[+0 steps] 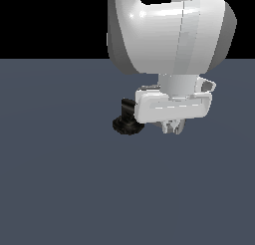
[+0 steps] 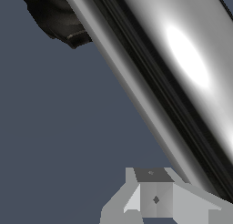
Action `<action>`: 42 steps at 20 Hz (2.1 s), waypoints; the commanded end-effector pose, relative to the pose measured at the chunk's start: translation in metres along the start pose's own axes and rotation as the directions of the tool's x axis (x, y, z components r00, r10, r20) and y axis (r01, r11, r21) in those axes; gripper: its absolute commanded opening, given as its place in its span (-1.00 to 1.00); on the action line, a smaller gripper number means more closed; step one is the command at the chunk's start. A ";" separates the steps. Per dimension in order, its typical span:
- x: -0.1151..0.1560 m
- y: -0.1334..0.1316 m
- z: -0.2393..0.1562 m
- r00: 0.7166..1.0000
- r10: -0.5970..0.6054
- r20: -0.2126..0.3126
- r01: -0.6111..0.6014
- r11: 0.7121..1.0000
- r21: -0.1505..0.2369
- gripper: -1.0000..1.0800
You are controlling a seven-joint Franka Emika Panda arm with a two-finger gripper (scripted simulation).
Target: Turn on the faucet by rotating a designated handle.
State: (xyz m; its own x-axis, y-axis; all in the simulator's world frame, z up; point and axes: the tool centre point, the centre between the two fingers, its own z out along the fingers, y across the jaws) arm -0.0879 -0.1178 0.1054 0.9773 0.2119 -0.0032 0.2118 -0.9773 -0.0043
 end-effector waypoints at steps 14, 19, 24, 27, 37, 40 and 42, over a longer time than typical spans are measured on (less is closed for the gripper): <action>0.029 0.033 0.000 1.000 -0.007 -0.002 0.007 1.000 -0.001 -1.00; 0.042 0.045 0.000 1.000 -0.005 -0.002 0.005 1.000 -0.001 -1.00; 0.054 0.057 0.000 1.000 -0.003 -0.002 0.003 1.000 -0.001 -1.00; 0.061 0.064 0.000 1.000 -0.002 -0.002 0.002 1.000 -0.002 -1.00; 0.083 0.087 0.000 1.000 0.001 -0.003 -0.001 1.000 -0.002 -1.00; 0.090 0.094 0.000 1.000 0.001 -0.003 -0.001 1.000 -0.003 -1.00; 0.094 0.098 0.000 1.000 0.002 -0.003 -0.002 1.000 -0.003 -1.00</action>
State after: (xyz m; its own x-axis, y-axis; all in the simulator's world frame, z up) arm 0.0171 -0.1943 0.1054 0.9791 0.2031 -0.0055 0.2031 -0.9792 -0.0036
